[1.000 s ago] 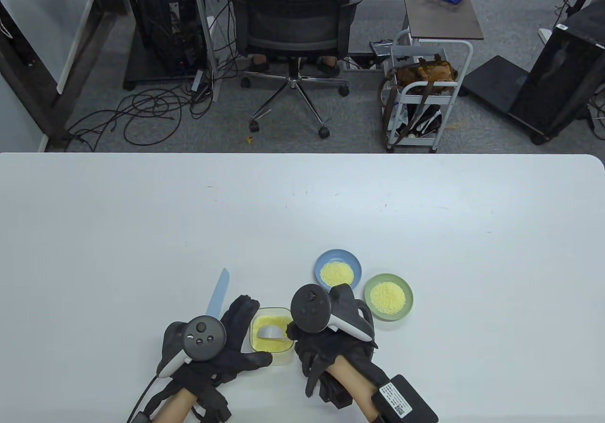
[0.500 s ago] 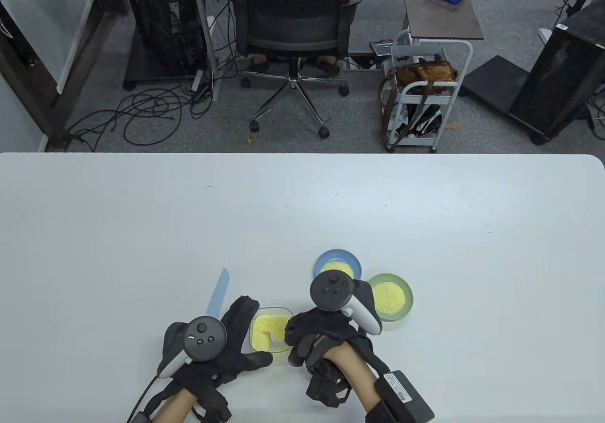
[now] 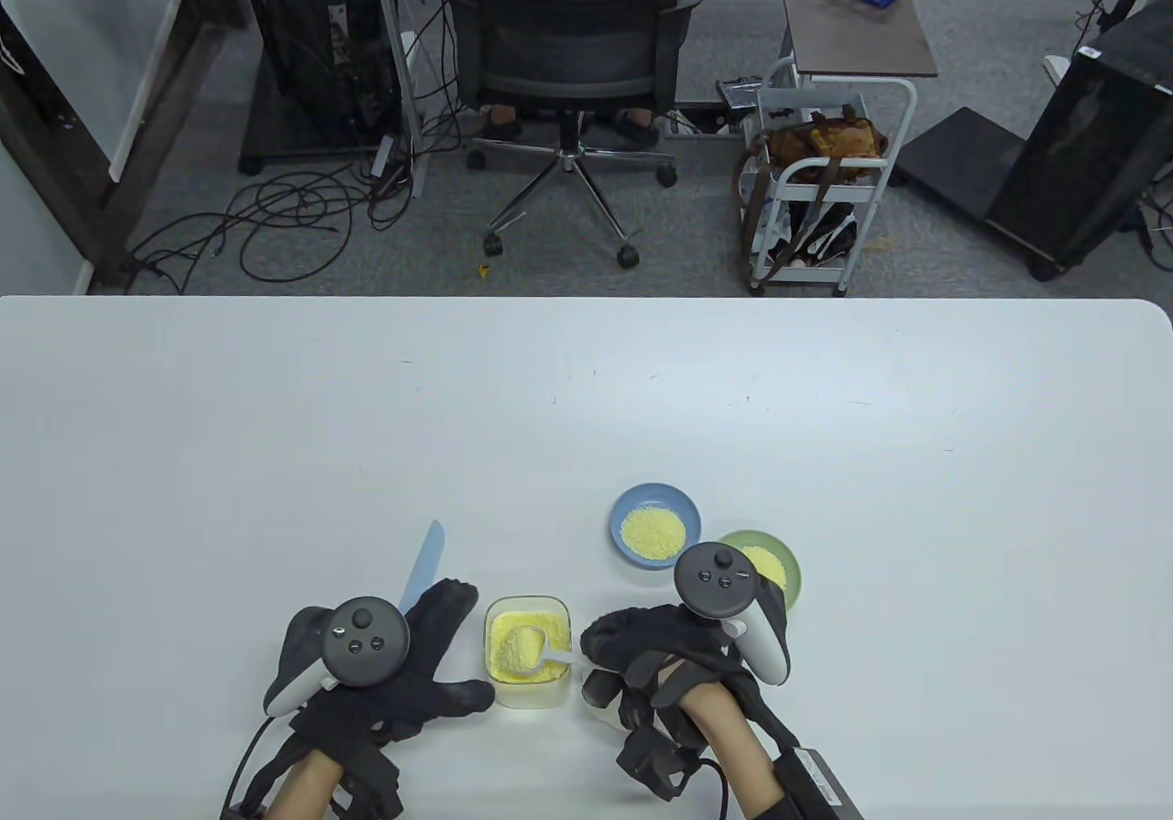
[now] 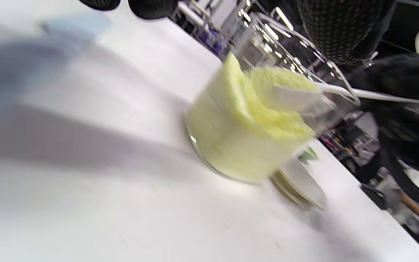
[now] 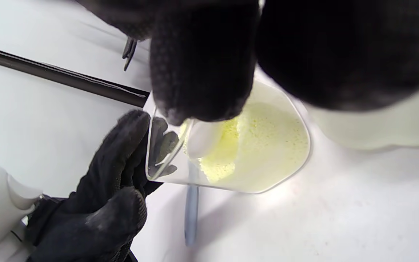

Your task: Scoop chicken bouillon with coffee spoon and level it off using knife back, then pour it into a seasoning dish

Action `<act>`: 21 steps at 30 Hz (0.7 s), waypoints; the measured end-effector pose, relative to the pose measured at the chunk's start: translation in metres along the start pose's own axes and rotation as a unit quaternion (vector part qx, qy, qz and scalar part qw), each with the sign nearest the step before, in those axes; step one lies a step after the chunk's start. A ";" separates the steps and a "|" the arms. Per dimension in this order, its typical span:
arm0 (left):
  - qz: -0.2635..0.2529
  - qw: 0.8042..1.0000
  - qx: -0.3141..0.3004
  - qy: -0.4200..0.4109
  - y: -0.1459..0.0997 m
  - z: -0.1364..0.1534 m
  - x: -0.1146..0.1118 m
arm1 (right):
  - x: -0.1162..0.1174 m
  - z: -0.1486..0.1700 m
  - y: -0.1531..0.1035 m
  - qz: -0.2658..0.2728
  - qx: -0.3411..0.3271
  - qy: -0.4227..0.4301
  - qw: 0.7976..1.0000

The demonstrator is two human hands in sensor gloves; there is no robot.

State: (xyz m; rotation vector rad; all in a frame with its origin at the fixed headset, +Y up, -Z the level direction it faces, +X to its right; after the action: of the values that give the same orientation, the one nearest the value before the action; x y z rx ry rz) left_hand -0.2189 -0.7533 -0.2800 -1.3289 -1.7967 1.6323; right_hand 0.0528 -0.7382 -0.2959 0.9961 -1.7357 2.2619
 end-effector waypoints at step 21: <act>0.013 0.928 0.274 0.251 -0.007 0.059 0.001 | -0.013 -0.010 -0.021 0.033 -0.039 0.013 0.999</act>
State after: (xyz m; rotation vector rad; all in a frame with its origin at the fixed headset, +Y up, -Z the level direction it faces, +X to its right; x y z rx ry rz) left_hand -0.2680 -0.7849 -0.2893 -1.3353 -0.9398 1.4729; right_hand 0.0681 -0.7187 -0.2871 0.9028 -1.8564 2.2154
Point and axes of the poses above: the tracker on the back of each hand, its own z axis roughly to the little-finger side, its own y axis roughly from the wrist to the fingertips, x = y × z, the point moved 5 cm from there along y, roughly from the wrist to the fingertips, and after that the axes turned 5 degrees about -z, right-handed, at the moved point
